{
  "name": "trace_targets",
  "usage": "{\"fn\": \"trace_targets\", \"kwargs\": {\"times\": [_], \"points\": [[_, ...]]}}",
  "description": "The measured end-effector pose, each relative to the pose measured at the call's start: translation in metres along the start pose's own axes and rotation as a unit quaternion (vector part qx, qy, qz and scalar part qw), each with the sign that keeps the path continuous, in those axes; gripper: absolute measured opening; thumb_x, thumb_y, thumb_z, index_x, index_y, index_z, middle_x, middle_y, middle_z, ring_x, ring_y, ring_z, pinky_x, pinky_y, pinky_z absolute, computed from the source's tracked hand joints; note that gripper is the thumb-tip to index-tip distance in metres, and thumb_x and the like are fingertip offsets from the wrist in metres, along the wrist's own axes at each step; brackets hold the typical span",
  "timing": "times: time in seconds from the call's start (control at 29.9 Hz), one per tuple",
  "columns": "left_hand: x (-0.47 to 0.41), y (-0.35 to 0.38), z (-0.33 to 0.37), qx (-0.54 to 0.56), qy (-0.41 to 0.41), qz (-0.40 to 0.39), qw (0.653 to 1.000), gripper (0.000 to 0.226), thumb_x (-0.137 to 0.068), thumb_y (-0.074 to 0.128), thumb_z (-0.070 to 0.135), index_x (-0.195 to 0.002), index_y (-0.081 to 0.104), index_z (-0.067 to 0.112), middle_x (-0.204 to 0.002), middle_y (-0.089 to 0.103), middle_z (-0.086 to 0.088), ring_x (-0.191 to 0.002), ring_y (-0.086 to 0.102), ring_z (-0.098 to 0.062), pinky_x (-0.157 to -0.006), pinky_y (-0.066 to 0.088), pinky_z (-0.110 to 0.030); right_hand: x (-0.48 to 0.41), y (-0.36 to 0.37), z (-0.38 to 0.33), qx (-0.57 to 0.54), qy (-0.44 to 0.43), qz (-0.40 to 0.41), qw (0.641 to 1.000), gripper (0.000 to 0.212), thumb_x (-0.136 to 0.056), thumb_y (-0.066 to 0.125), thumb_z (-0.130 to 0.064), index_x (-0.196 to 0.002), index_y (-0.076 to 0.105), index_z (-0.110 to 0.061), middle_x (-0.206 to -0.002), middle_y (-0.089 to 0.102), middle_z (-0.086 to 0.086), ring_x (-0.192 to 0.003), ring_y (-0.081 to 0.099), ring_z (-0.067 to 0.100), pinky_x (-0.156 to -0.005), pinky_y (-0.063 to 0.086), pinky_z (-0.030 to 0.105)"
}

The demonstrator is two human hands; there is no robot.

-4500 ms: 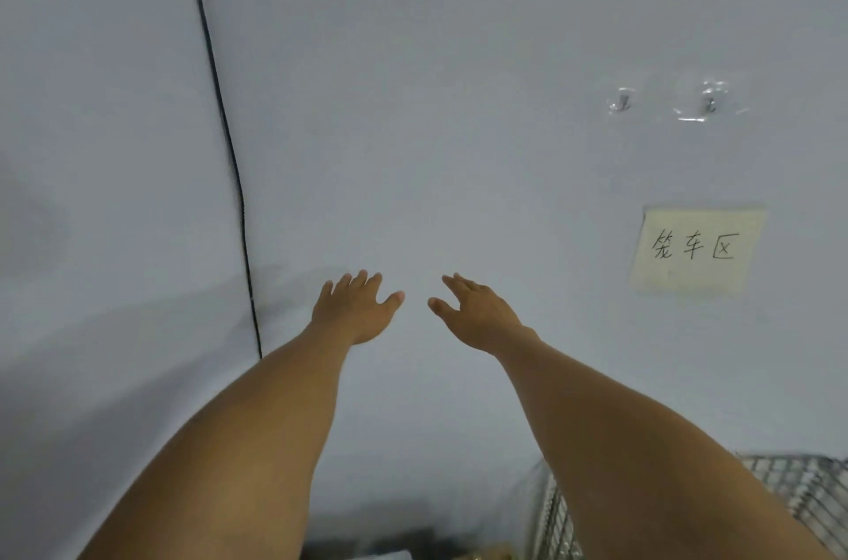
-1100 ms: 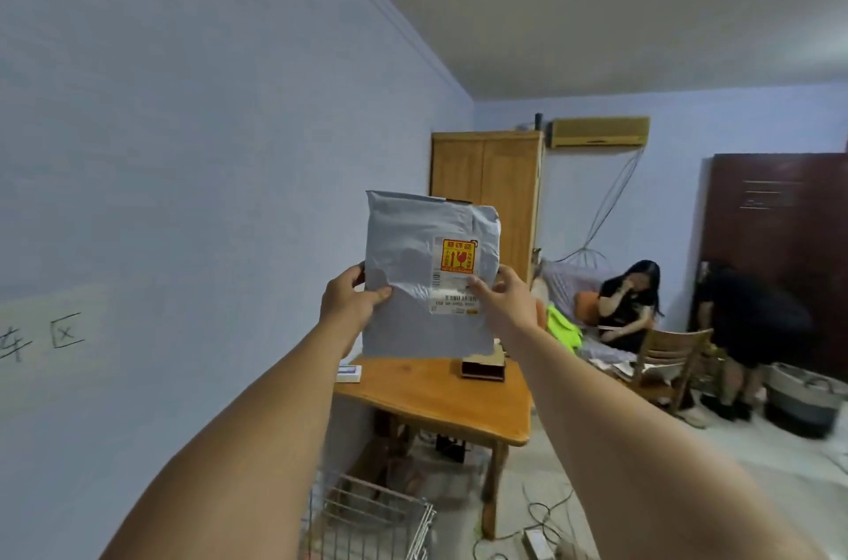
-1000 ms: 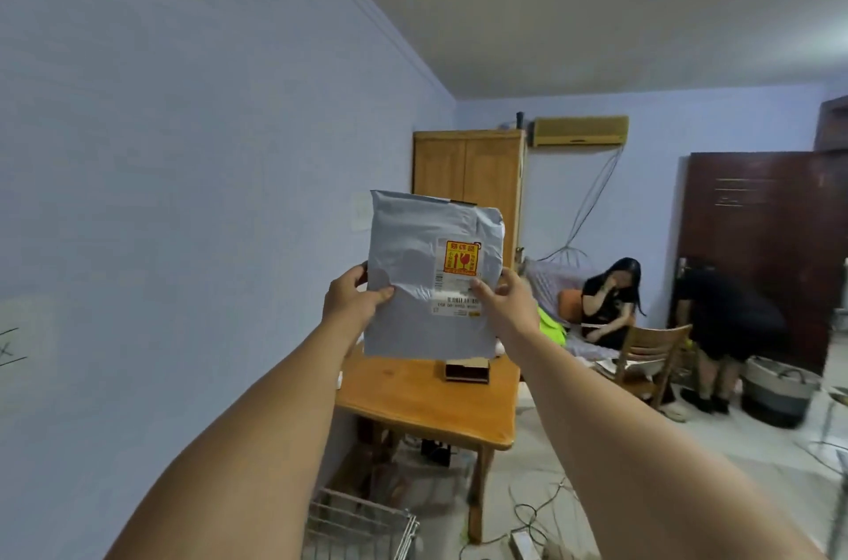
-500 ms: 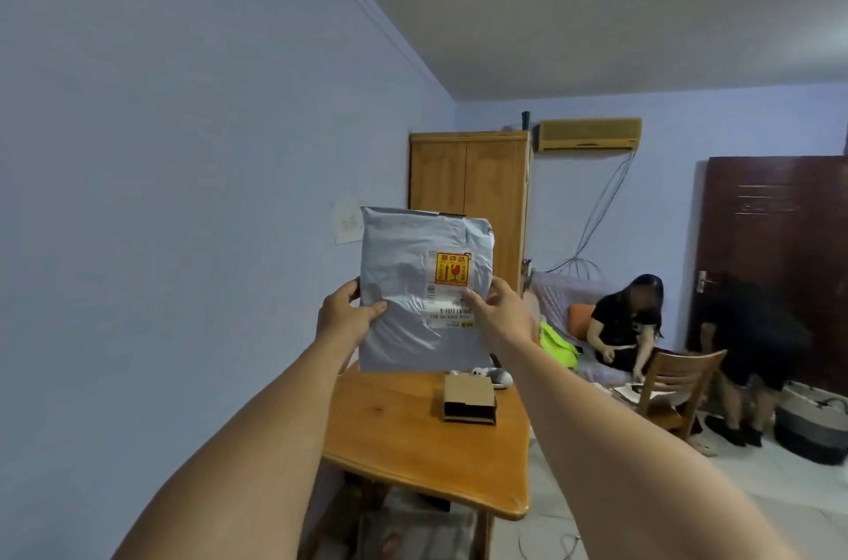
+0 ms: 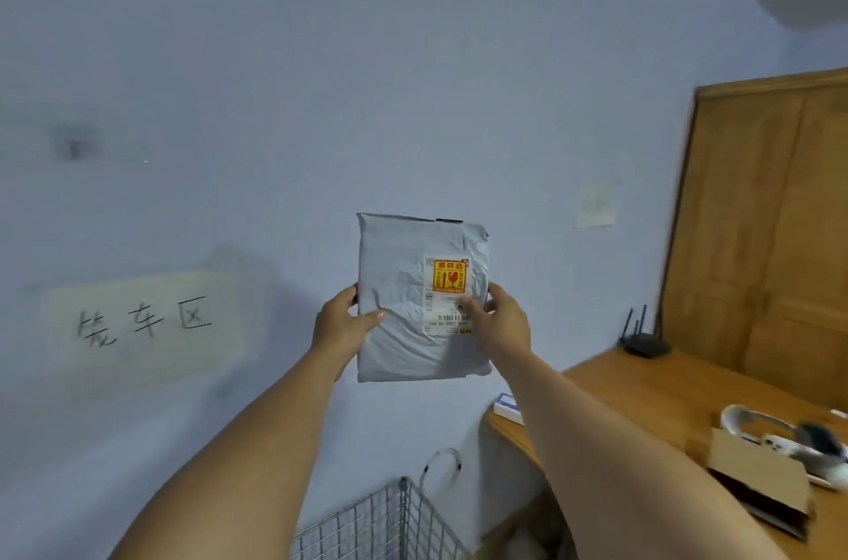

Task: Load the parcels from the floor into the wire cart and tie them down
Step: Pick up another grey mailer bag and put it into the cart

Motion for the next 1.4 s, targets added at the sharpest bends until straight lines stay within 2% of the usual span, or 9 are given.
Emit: {"fn": "trace_targets", "kwargs": {"times": [0.2, 0.43, 0.5, 0.6, 0.7, 0.87, 1.07, 1.24, 1.4], "points": [[0.020, -0.130, -0.077, -0.019, -0.067, 0.150, 0.986, 0.044, -0.085, 0.082, 0.014, -0.126, 0.069, 0.024, -0.126, 0.070, 0.003, -0.112, 0.069, -0.027, -0.097, 0.057, -0.055, 0.003, 0.164, -0.031, -0.057, -0.049, -0.158, 0.985, 0.027, -0.094, 0.066, -0.049, -0.117, 0.063, -0.033, -0.090, 0.062, -0.012, -0.087, 0.065, 0.020, -0.071, 0.045, 0.033], [0.079, -0.191, -0.168, -0.054, -0.152, 0.230, 0.960, 0.046, -0.087, 0.081, 0.013, -0.131, 0.068, 0.023, -0.126, 0.070, 0.002, -0.113, 0.069, -0.024, -0.099, 0.056, -0.054, 0.052, 0.294, 0.001, -0.061, -0.044, -0.281, 0.957, 0.038, -0.096, 0.063, -0.051, -0.126, 0.063, -0.028, -0.098, 0.065, -0.003, -0.091, 0.065, 0.023, -0.081, 0.053, 0.039], [0.101, -0.193, -0.202, -0.074, -0.176, 0.236, 0.953, 0.045, -0.088, 0.081, 0.012, -0.130, 0.068, 0.018, -0.124, 0.069, 0.002, -0.112, 0.067, -0.023, -0.100, 0.055, -0.046, 0.076, 0.320, 0.029, -0.053, -0.031, -0.314, 0.948, 0.041, -0.096, 0.062, -0.053, -0.127, 0.063, -0.026, -0.097, 0.065, -0.003, -0.090, 0.065, 0.023, -0.083, 0.055, 0.042], [0.128, -0.183, -0.260, -0.115, -0.204, 0.233, 0.944, 0.045, -0.089, 0.080, 0.014, -0.132, 0.066, 0.014, -0.121, 0.066, 0.002, -0.112, 0.063, -0.021, -0.096, 0.051, -0.033, 0.109, 0.351, 0.082, -0.031, -0.007, -0.347, 0.937, 0.042, -0.097, 0.062, -0.052, -0.130, 0.063, -0.025, -0.092, 0.062, -0.006, -0.089, 0.063, 0.022, -0.078, 0.051, 0.037], [0.162, -0.161, -0.338, -0.110, -0.257, 0.211, 0.937, 0.048, -0.091, 0.078, 0.015, -0.136, 0.063, 0.015, -0.122, 0.067, 0.001, -0.110, 0.064, -0.022, -0.094, 0.052, -0.035, 0.146, 0.379, 0.149, -0.003, 0.032, -0.384, 0.923, 0.041, -0.099, 0.063, -0.047, -0.133, 0.062, -0.024, -0.087, 0.059, -0.011, -0.085, 0.062, 0.019, -0.071, 0.046, 0.031], [0.226, -0.126, -0.479, -0.085, -0.340, 0.216, 0.911, 0.036, -0.091, 0.075, 0.005, -0.125, 0.067, 0.015, -0.106, 0.069, 0.001, -0.103, 0.068, -0.027, -0.078, 0.052, -0.030, 0.214, 0.434, 0.276, 0.033, 0.083, -0.423, 0.902, 0.037, -0.100, 0.065, -0.042, -0.130, 0.065, -0.022, -0.081, 0.061, -0.018, -0.073, 0.061, 0.008, -0.057, 0.044, 0.024], [0.289, -0.087, -0.655, -0.071, -0.424, 0.231, 0.873, 0.037, -0.094, 0.072, 0.008, -0.129, 0.067, 0.017, -0.115, 0.067, -0.001, -0.106, 0.065, -0.025, -0.094, 0.056, -0.044, 0.297, 0.525, 0.442, 0.054, 0.176, -0.457, 0.870, 0.029, -0.097, 0.067, -0.046, -0.117, 0.071, -0.025, -0.096, 0.073, -0.007, -0.087, 0.071, 0.017, -0.075, 0.060, 0.038], [0.325, -0.065, -0.810, -0.083, -0.472, 0.204, 0.854, 0.038, -0.095, 0.072, 0.016, -0.132, 0.064, 0.022, -0.115, 0.062, 0.004, -0.110, 0.063, -0.025, -0.088, 0.054, -0.038, 0.347, 0.611, 0.572, 0.090, 0.186, -0.487, 0.849, 0.044, -0.087, 0.069, -0.057, -0.121, 0.069, -0.029, -0.111, 0.070, -0.002, -0.098, 0.069, 0.021, -0.080, 0.059, 0.039], [0.346, -0.054, -0.916, -0.069, -0.496, 0.211, 0.839, 0.040, -0.094, 0.074, 0.014, -0.132, 0.065, 0.018, -0.127, 0.068, -0.008, -0.112, 0.066, -0.030, -0.097, 0.057, -0.050, 0.375, 0.665, 0.642, 0.093, 0.205, -0.487, 0.844, 0.030, -0.093, 0.073, -0.040, -0.117, 0.072, -0.022, -0.095, 0.072, -0.006, -0.088, 0.070, 0.020, -0.080, 0.058, 0.039]]}}
Point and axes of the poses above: each hand's wrist, its own x-axis away from the middle knuckle, its own y-axis out of the palm, z = x × y, the point moved 9 cm from there along -x, towards the middle knuckle
